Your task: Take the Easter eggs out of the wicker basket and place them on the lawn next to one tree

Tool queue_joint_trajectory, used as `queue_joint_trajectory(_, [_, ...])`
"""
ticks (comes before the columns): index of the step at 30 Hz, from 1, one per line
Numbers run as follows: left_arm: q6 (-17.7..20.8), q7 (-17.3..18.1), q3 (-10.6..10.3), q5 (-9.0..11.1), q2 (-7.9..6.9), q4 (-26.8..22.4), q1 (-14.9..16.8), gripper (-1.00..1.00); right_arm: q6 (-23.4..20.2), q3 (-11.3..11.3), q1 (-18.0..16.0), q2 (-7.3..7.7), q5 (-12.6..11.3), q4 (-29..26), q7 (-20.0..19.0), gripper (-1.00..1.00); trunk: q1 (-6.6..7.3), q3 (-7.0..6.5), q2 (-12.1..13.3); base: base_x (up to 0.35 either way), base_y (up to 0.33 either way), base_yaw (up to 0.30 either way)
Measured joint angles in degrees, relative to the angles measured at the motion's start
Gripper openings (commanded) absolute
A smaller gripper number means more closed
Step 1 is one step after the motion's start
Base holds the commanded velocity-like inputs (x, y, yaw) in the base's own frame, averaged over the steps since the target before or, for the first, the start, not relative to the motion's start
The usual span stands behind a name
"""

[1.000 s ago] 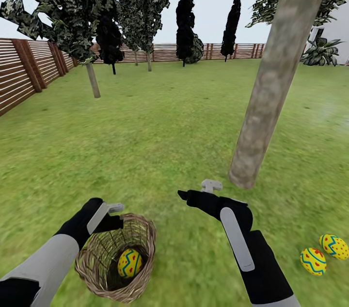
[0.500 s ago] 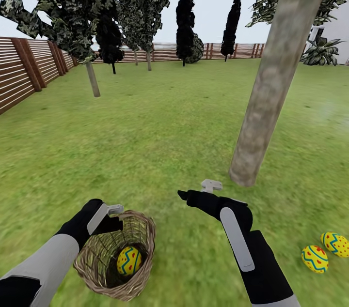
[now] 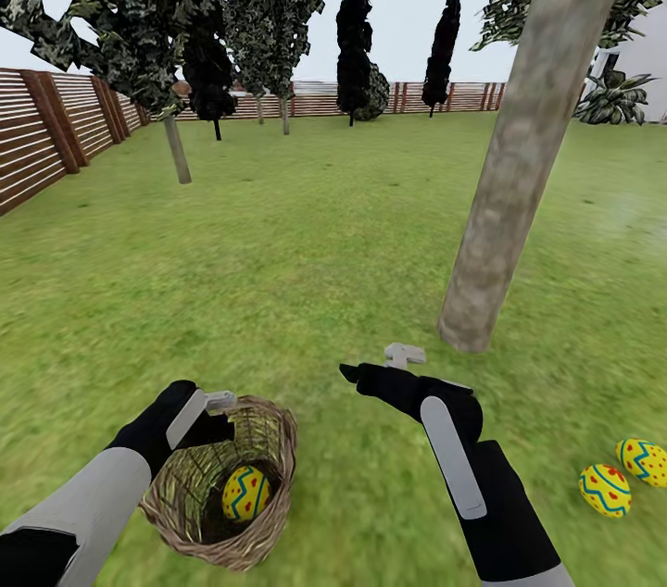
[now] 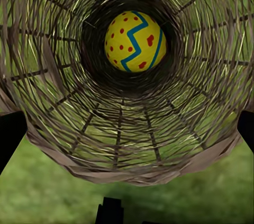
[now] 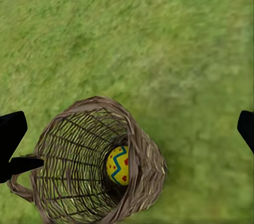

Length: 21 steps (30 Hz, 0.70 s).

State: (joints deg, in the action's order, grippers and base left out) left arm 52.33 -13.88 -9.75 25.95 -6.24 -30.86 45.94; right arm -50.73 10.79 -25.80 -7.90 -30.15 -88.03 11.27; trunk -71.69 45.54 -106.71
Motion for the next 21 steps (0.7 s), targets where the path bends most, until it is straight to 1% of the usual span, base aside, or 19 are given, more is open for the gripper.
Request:
queue_joint_trajectory(8, [-1.4, 0.0, -0.1, -0.1, 0.0, 0.0, 0.0, 1.0, 0.0, 0.0, 0.0, -0.01, 0.1, 0.0, 0.0, 1.0, -1.76, 1.44, -3.2, 0.0, 0.0, 0.0])
queue_joint_trajectory(17, [-1.8, 0.0, -0.2, -0.1, 0.02, 0.0, 0.0, 1.0, 0.0, 0.0, 0.0, 0.0, 0.2, 0.0, 0.0, 1.0, -3.74, 3.05, -6.8, 0.0, 0.0, 0.0])
queue_joint_trajectory(21, [-2.8, 0.1, -0.4, -0.1, 0.02, 0.0, 0.0, 1.0, 0.0, 0.0, 0.0, 0.0, 0.2, 0.0, 0.0, 1.0, -4.61, 3.77, -8.4, 0.0, 0.0, 0.0])
